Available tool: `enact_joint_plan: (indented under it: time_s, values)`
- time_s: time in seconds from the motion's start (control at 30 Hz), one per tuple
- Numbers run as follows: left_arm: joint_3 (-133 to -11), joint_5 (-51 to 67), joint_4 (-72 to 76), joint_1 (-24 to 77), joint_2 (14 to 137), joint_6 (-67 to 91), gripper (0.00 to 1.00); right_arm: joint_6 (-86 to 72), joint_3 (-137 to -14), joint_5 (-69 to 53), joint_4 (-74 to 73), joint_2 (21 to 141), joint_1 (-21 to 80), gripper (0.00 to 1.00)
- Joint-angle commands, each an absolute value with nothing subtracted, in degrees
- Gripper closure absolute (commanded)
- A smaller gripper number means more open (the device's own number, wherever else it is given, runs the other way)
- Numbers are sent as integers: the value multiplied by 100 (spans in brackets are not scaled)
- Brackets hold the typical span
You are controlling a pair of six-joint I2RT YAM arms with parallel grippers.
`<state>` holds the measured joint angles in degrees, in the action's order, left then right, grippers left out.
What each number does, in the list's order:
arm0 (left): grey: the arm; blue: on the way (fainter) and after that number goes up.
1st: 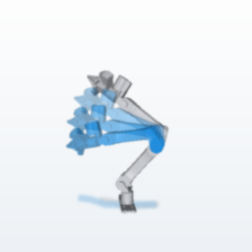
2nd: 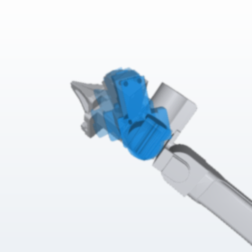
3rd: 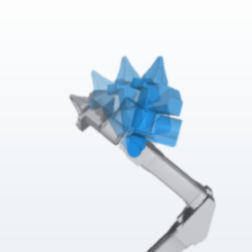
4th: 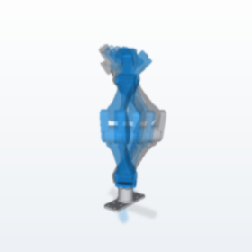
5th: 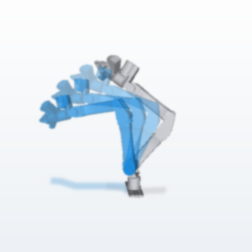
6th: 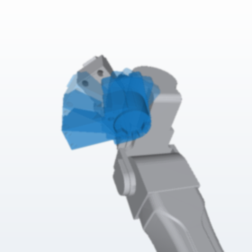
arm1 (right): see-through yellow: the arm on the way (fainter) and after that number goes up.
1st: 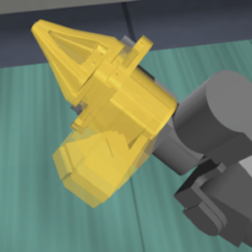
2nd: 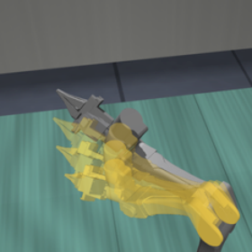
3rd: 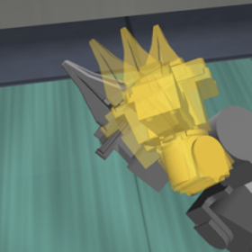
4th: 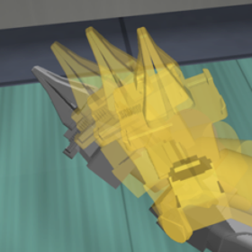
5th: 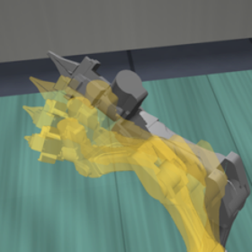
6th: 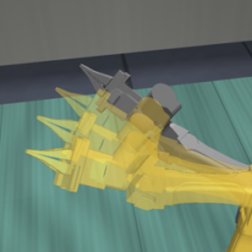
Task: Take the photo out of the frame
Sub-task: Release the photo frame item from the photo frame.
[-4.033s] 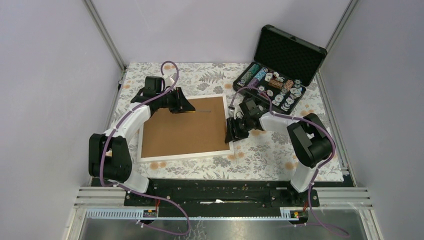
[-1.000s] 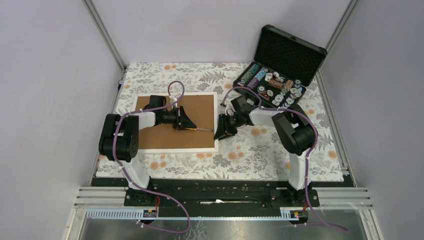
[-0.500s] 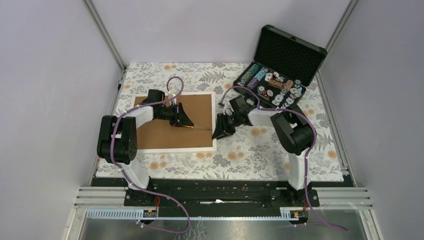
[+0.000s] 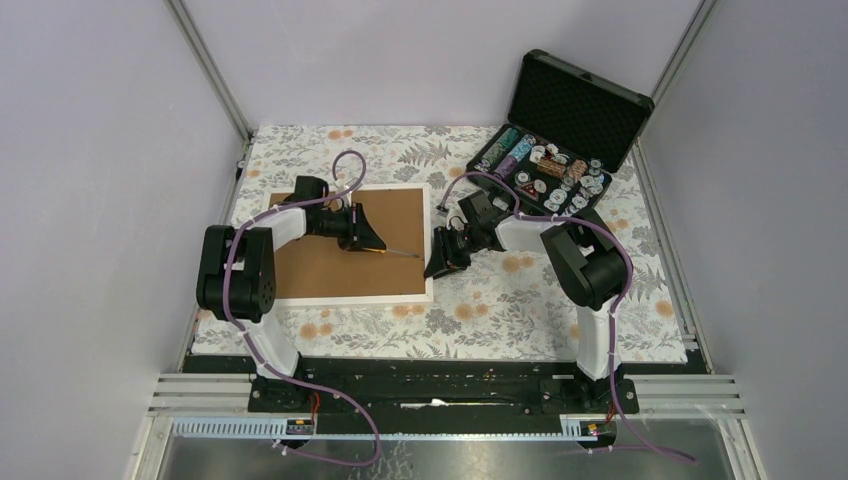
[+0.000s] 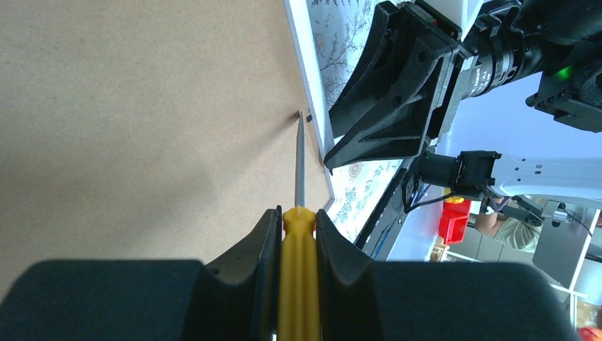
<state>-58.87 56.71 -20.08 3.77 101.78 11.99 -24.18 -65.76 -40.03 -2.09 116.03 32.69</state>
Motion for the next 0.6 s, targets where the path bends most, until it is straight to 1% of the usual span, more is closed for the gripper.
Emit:
enact_joint_plan:
  time_s: [0.0, 0.33, 0.57]
  values:
    - [-5943, 5190, -2054, 668, 10443, 834, 100, -1679, -6354, -2736, -496, 12243, 3490, 100]
    - [-5864, 5183, -2129, 817, 10666, 683, 100, -1679, -6363, -2747, -498, 12276, 3496, 100]
    - [-5980, 5195, -2342, 581, 10445, 547, 100, -1677, -6354, -2716, -533, 12262, 3490, 100]
